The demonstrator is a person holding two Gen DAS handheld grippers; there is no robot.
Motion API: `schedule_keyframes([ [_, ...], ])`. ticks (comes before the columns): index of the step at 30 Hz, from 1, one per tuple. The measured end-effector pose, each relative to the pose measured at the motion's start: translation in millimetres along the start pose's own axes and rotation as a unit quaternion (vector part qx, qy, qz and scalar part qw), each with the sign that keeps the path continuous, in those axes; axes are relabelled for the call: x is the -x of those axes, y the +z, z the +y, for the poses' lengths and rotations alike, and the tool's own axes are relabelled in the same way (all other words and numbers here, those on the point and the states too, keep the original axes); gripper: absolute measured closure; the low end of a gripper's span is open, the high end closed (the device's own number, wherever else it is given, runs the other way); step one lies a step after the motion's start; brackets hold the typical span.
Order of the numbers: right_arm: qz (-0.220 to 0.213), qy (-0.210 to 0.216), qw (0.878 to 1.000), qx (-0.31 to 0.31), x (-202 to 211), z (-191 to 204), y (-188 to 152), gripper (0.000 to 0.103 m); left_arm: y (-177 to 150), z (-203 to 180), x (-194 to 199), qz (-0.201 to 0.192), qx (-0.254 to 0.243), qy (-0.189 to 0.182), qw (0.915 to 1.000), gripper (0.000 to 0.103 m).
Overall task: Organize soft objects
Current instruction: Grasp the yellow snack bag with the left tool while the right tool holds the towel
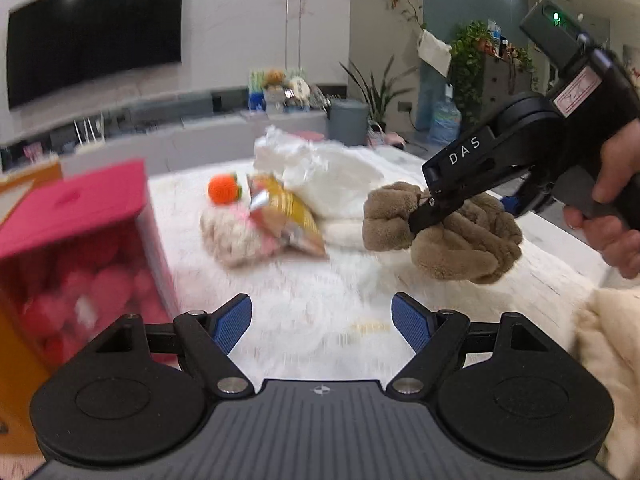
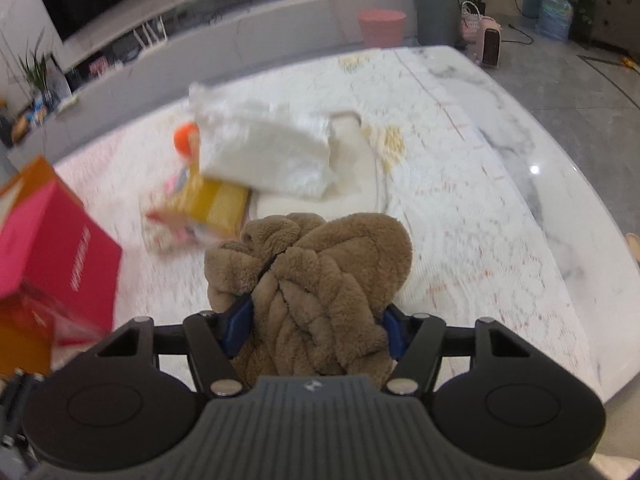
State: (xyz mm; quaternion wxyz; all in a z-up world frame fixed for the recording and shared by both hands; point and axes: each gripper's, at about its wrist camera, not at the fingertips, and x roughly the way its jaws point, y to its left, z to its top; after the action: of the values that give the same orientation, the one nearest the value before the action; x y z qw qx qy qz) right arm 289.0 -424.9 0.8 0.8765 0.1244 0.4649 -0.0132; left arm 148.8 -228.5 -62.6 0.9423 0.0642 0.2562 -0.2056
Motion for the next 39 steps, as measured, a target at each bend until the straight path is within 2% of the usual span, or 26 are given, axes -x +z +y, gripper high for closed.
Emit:
schedule_keyframes([
  [3, -0.016, -0.011, 1.000, -0.018, -1, -9, 9, 0.039, 8, -9, -21, -0.030, -0.015, 0.012, 0.9994, 0.010],
  [7, -0.019, -0.018, 0.998, -0.052, -9, -28, 19, 0.039, 17, -3, -56, -0.022, 0.013, 0.019, 0.9995, 0.010],
  [12, -0.035, -0.002, 0.996, -0.081, -8, -41, 27, 0.039, 29, 9, -79, -0.034, 0.033, 0.060, 0.9971, 0.010],
  [17, -0.045, 0.002, 0.994, -0.096, 0, -49, 30, 0.039, 37, 21, -98, -0.017, 0.054, 0.055, 0.9969, 0.010],
  [20, -0.058, 0.009, 0.992, -0.107, 7, -55, 31, 0.039, 38, 24, -107, -0.022, 0.065, 0.052, 0.9963, 0.010],
  [22, -0.059, 0.014, 0.992, -0.108, 10, -57, 33, 0.039, 40, 25, -117, -0.007, 0.072, 0.055, 0.9959, 0.015],
  [24, -0.062, 0.011, 0.992, -0.105, 11, -58, 33, 0.039, 41, 22, -117, -0.015, 0.075, 0.064, 0.9950, 0.021],
  [26, -0.063, 0.012, 0.992, -0.105, 10, -59, 34, 0.039, 44, 21, -118, -0.014, 0.086, 0.072, 0.9936, 0.031],
  [27, -0.062, 0.013, 0.992, -0.106, 10, -60, 35, 0.039, 45, 20, -119, -0.005, 0.090, 0.085, 0.9922, 0.045],
  [28, -0.062, 0.014, 0.992, -0.108, 9, -60, 35, 0.039, 47, 20, -120, 0.005, 0.090, 0.093, 0.9916, 0.047],
  [32, -0.055, 0.011, 0.994, -0.091, 5, -55, 34, 0.039, 50, 20, -106, 0.022, 0.095, 0.084, 0.9917, 0.057],
  [37, -0.037, 0.013, 0.995, -0.088, -1, -54, 31, 0.039, 45, 20, -76, 0.034, 0.082, 0.061, 0.9942, 0.067],
  [39, -0.036, 0.019, 0.995, -0.089, -1, -55, 30, 0.039, 40, 21, -57, 0.045, 0.078, 0.051, 0.9946, 0.068],
])
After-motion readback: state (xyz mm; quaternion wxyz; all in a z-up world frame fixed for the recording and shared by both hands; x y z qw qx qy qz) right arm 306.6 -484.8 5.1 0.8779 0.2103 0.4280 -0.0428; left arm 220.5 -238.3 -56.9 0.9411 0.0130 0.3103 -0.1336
